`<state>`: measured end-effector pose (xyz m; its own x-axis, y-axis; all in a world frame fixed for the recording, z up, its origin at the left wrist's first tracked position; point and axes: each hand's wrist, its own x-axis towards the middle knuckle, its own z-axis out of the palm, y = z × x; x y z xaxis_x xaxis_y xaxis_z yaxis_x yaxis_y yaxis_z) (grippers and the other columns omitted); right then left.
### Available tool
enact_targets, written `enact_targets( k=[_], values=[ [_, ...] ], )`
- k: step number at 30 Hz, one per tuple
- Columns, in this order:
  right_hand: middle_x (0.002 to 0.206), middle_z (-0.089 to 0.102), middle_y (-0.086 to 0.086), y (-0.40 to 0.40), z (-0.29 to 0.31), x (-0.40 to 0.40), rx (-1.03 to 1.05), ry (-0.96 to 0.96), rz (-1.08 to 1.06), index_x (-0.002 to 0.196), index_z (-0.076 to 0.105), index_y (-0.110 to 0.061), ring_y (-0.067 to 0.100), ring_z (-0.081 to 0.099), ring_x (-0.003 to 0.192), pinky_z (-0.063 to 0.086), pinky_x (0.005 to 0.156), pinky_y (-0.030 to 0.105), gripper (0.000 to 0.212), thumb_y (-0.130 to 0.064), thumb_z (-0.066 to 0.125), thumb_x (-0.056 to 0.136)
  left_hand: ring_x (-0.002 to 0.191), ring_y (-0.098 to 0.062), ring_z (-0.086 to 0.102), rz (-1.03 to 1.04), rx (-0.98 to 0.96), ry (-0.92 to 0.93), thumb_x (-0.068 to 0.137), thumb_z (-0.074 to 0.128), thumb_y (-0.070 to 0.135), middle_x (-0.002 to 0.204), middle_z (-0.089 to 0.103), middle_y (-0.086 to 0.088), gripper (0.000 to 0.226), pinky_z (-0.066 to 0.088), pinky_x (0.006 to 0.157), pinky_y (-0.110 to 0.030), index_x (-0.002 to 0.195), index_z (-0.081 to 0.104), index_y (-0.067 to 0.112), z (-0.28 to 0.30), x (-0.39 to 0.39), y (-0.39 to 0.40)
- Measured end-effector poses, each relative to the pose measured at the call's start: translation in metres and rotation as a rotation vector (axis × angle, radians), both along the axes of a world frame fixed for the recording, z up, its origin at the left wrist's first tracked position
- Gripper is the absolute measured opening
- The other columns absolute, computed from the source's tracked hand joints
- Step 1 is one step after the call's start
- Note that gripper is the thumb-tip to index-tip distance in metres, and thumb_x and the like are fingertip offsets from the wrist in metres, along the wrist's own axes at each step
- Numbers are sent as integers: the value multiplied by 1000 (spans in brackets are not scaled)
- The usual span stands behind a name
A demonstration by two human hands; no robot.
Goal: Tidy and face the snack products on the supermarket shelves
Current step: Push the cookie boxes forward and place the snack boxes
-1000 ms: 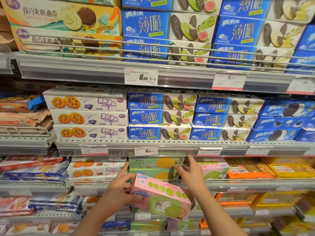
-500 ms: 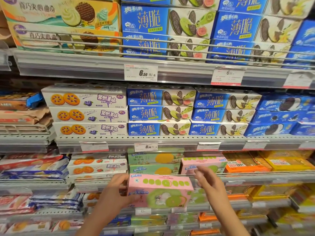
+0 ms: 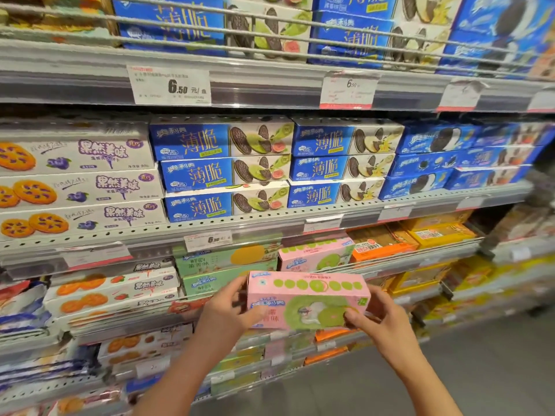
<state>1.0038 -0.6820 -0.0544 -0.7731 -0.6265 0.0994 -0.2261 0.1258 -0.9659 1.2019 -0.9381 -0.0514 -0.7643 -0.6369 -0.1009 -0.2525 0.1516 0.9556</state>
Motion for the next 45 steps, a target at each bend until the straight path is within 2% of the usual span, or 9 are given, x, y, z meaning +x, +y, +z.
enact_targets(
  k=[3,6,9,13,18,23,29,34,45],
  values=[
    [101,77,-1,22,-1,-22,-7,29,-47,111,66,-39,15,75,90,59,63,22,43,-17,84,78,110,-1,66,20,-24,76,85,77,39,117,70,19,44,58,93,-35,126,62,40,5,-26,18],
    [104,77,-3,43,-1,-60,-15,60,-85,114,66,-36,13,73,98,59,68,21,46,-22,84,74,119,-7,60,91,-300,1,95,64,32,128,59,22,36,49,105,-37,130,59,40,5,-53,40],
    [106,76,-5,61,-2,-103,0,85,-117,117,64,-34,12,72,100,57,70,18,50,-30,85,72,142,-14,36,26,-699,-172,99,54,26,154,41,13,52,17,121,-25,149,44,30,-3,-87,62],
    [103,76,-11,72,-2,-155,0,132,-131,116,64,-35,7,71,96,55,68,15,51,-40,85,70,154,-18,-1,22,-900,-335,100,47,32,168,5,5,69,-10,118,-25,160,15,24,-10,-133,84],
    [113,74,-12,66,-1,-205,-28,161,-44,122,61,-38,6,70,103,55,81,30,52,-33,85,76,155,-24,1,101,-949,-512,99,45,42,168,4,-1,76,11,125,-42,160,5,19,-20,-168,97],
    [116,73,-8,42,-2,-233,-41,163,64,124,62,-31,12,69,109,59,88,42,52,-30,84,76,155,-21,0,103,-921,-573,98,46,41,167,6,3,76,14,126,-44,161,7,22,-28,-169,97],
    [114,72,-17,10,-5,-234,-70,127,155,122,62,-44,1,67,105,55,80,21,49,-39,82,77,153,-20,9,102,-920,-579,94,48,36,164,15,3,76,24,123,-41,160,14,18,-24,-170,94],
    [116,73,-12,-3,-9,-242,-94,83,176,122,64,-35,7,67,111,55,91,34,50,-41,82,76,141,-12,27,152,-903,-521,89,54,39,153,32,8,74,36,115,-31,155,27,20,-21,-171,89],
    [117,69,-18,-10,-17,-243,-97,44,179,117,63,-40,-2,64,111,49,88,20,51,-34,86,72,122,-3,38,246,-749,-387,95,50,45,133,46,21,53,38,101,-26,146,37,36,-13,-177,87]
  ],
)
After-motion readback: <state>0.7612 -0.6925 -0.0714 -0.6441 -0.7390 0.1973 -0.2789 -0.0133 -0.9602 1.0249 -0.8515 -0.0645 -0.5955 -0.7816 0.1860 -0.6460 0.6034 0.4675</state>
